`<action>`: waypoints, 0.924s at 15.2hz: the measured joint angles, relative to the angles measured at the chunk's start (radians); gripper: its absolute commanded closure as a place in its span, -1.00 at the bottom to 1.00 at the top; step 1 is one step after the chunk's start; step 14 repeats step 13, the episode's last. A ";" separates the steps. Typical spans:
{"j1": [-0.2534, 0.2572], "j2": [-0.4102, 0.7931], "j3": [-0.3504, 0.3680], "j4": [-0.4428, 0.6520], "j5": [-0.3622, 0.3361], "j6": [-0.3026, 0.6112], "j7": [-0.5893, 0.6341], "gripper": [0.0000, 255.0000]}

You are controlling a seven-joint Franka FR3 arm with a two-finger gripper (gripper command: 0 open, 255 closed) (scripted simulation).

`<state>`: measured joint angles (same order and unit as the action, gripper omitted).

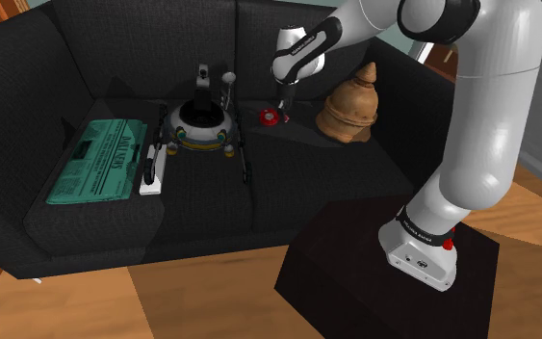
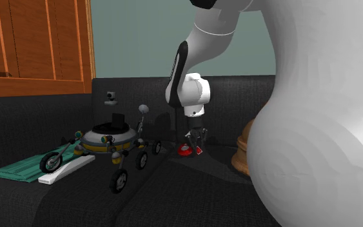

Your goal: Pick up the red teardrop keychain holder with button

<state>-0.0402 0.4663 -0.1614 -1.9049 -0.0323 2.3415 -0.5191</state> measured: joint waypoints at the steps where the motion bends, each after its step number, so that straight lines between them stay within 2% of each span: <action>1: 0.000 -0.008 -0.001 0.002 -0.001 -0.010 -0.001 1.00; 14: 0.005 -0.099 -0.008 0.036 -0.012 -0.134 -0.005 1.00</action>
